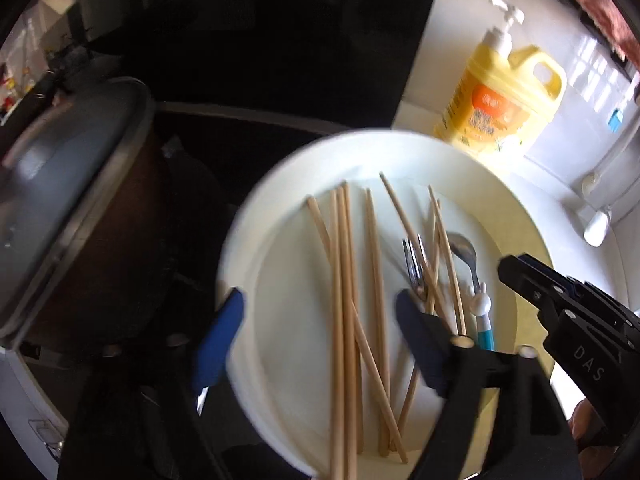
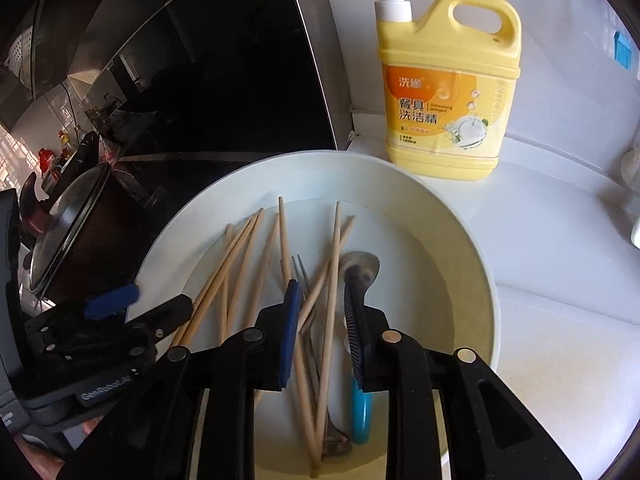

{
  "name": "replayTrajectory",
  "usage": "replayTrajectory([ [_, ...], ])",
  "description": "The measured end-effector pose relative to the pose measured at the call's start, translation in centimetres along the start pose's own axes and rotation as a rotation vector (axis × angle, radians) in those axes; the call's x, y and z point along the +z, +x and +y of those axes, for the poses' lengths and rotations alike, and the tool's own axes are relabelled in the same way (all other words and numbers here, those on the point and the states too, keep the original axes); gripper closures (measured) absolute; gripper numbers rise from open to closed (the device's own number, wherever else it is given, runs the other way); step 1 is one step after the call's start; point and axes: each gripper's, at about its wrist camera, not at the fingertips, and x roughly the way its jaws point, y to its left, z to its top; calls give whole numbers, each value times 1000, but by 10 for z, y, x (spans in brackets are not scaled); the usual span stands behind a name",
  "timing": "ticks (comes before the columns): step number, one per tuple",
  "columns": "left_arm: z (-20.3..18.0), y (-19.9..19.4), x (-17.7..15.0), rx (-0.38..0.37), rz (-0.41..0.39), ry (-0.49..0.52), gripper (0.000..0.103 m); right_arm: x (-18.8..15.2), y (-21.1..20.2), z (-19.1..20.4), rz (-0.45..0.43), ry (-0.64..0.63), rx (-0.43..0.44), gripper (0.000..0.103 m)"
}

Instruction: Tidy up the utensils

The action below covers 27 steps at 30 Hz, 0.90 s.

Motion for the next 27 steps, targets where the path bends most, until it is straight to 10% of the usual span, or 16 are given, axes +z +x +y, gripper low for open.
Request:
replayTrajectory([
  [9,4,-26,-5,60,40,-6,6,-10,-36,-11,-4,21,-18,52],
  [27,-10,-57,-19,52,53,-7,6,-23,-66,-6,29,27,-16,41],
])
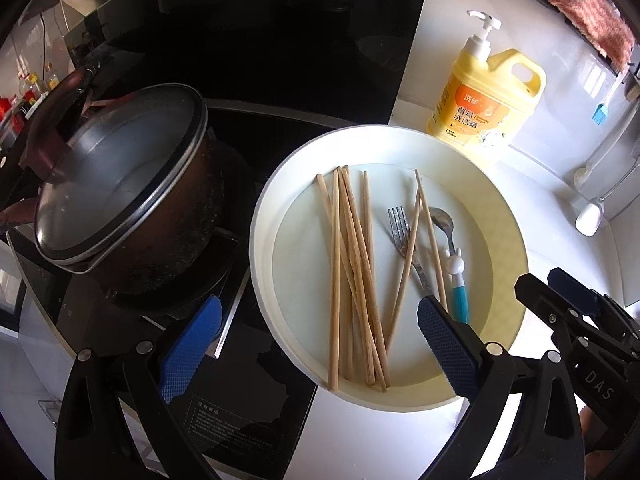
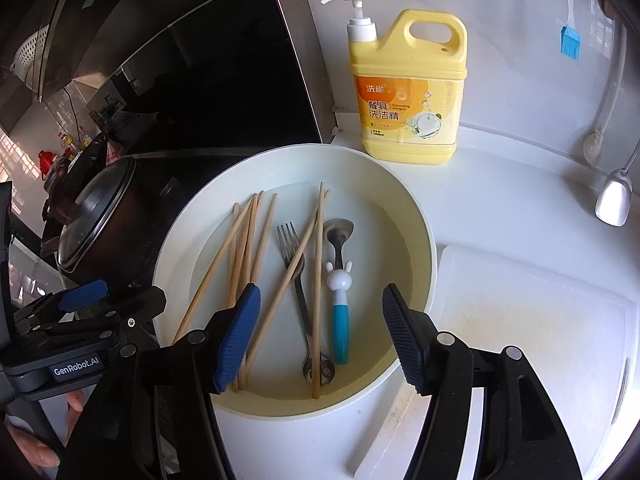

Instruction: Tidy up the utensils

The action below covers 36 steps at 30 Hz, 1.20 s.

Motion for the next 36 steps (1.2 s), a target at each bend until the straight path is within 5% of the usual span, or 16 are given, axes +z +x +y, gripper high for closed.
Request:
replayTrajectory([
  [15,0,-39,-4,57,-64,0,6,-2,-16,12,35,-11,-27,39],
  [36,0,-40,-2,75,-63,-13,6,2,-17,11,58,-13,-71,39],
])
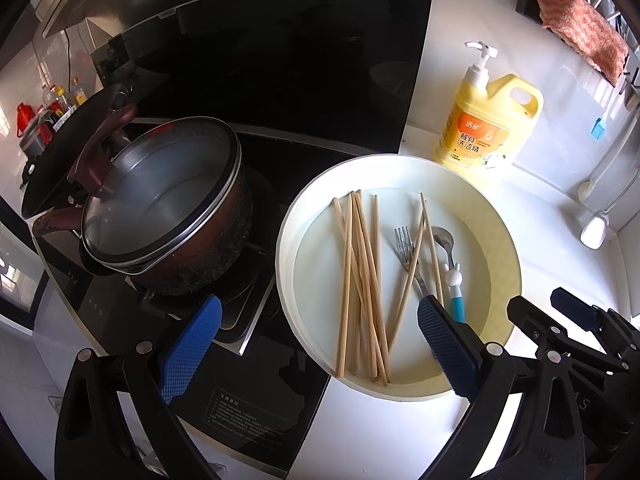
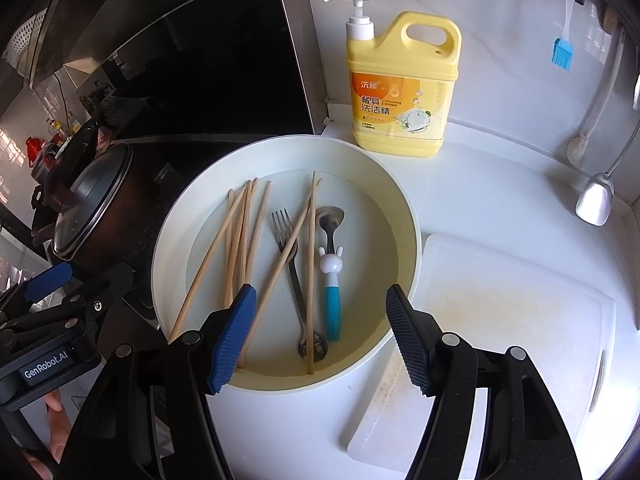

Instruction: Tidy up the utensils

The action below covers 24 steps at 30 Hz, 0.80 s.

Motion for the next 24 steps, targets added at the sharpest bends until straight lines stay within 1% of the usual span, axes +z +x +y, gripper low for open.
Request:
replayTrajectory([
  [16,0,3,0,21,8,3,6,2,3,1,7,0,-5,39],
  [24,1,3,2,19,8,4,6,2,3,2,9,0,-7,39],
])
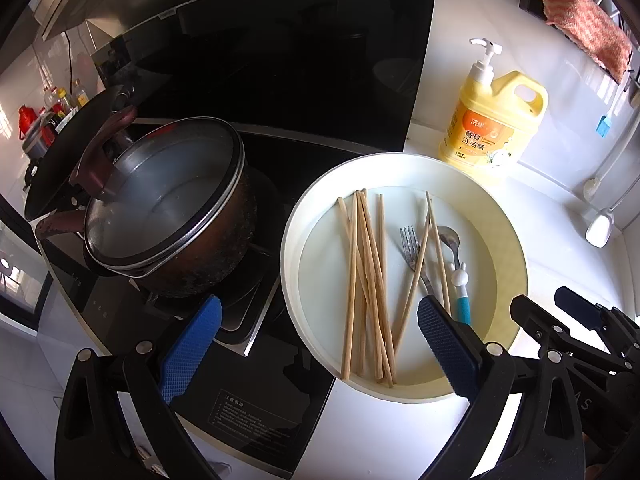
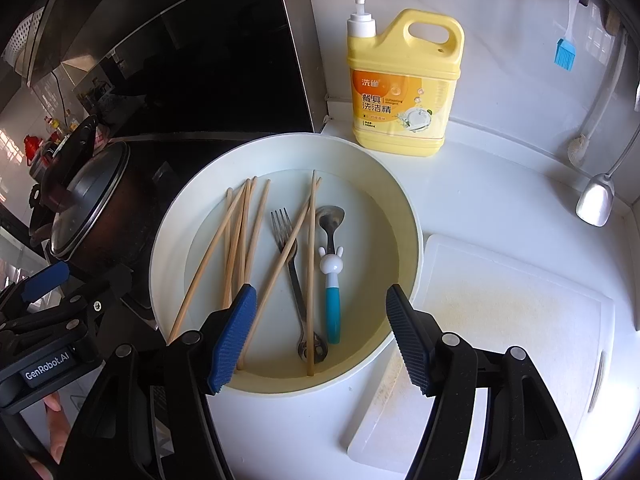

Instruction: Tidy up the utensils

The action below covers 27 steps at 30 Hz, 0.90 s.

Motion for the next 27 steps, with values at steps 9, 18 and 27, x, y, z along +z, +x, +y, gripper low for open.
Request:
replayTrajectory([
  [9,1,1,2,-1,1,4,6,-2,-2,0,-5,0,-6,39],
  [18,0,-2,0,13,1,7,6,-2,-5,-2,-8,-9,-12,39],
  [27,0,-3,0,18,3,9,6,-2,-4,-1,-6,-13,-13,39],
])
